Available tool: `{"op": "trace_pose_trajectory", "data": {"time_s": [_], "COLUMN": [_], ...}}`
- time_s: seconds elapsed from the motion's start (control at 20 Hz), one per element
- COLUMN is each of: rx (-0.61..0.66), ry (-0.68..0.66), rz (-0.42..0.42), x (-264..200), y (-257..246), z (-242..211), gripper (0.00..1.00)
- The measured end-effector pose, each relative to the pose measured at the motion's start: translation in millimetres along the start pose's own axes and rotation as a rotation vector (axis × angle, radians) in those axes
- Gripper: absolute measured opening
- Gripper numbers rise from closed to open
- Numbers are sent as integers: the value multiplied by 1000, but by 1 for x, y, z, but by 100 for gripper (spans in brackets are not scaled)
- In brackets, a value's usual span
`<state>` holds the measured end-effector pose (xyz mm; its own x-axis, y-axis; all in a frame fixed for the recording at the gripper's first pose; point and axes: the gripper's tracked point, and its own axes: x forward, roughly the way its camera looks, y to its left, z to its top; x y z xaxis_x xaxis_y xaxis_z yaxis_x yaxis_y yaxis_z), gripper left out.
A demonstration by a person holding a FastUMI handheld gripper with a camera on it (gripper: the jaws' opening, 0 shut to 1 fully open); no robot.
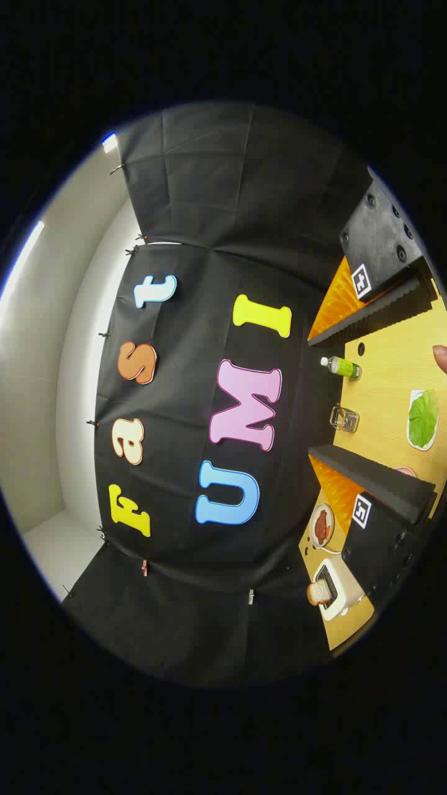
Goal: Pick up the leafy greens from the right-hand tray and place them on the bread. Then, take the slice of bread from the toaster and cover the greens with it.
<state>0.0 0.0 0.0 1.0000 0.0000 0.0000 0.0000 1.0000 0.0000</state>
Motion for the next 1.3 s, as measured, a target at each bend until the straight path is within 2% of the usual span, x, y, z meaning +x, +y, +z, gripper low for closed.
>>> {"op": "trace_pose_trajectory", "data": {"time_s": [0.9,1.1,1.3], "rx": [-4,0,-7], "ry": [1,18,76], "rz": [32,85,150], "x": [21,31,41], "y": [10,14,15], "z": [-6,-16,-44], "gripper": [97,97,98]}}
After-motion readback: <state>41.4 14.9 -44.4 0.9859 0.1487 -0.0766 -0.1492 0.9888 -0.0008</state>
